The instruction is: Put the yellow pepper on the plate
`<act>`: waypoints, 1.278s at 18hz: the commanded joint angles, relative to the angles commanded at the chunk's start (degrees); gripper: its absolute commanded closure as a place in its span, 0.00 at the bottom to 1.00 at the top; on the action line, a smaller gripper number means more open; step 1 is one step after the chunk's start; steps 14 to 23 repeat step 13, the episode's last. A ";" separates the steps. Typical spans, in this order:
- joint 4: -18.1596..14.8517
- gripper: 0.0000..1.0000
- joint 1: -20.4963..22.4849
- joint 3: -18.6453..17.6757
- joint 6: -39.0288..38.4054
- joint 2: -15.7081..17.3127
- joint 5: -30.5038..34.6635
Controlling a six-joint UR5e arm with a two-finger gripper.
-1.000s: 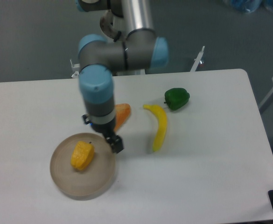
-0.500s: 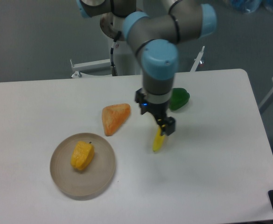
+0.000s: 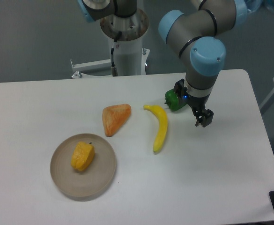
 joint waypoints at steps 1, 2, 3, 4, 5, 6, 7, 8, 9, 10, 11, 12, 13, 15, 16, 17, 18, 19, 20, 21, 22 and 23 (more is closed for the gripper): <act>0.00 0.00 0.00 0.00 0.00 0.00 -0.26; 0.09 0.00 0.09 0.09 0.00 0.00 -0.53; 0.09 0.00 0.09 0.09 0.09 0.00 -0.70; 0.09 0.00 0.09 0.09 0.00 -0.09 -0.70; 0.09 0.00 0.09 0.09 0.00 -0.26 -0.79; 0.09 0.00 0.09 0.09 0.00 -0.27 -0.88; 0.09 0.00 0.09 0.09 0.00 -0.27 -1.23; 0.09 0.00 0.09 0.18 0.00 -0.27 -1.58; 0.09 0.00 0.09 0.09 0.00 -0.27 -1.58; 0.09 0.00 0.09 0.00 0.00 -0.27 -1.50; 0.09 0.00 0.09 -0.09 0.00 -0.27 -1.41; 0.09 0.00 0.00 -0.17 0.00 -0.27 -1.15; 0.09 0.00 0.00 -0.26 0.00 -0.27 -1.14; 0.09 0.00 0.00 -0.26 0.00 -0.27 -1.14; 0.09 0.00 0.00 -0.26 0.00 -0.27 -1.14; 0.09 0.00 0.00 -0.26 0.00 -0.27 -1.14; 0.09 0.00 0.00 -0.26 0.00 -0.27 -1.14; 0.09 0.00 0.00 -0.26 0.00 -0.27 -1.14; 0.09 0.00 0.00 -0.26 0.00 -0.27 -1.14; 0.09 0.00 0.00 -0.26 0.00 -0.27 -1.14; 0.09 0.00 0.00 -0.26 0.00 -0.27 -1.14; 0.09 0.00 0.00 -0.26 0.00 -0.27 -1.14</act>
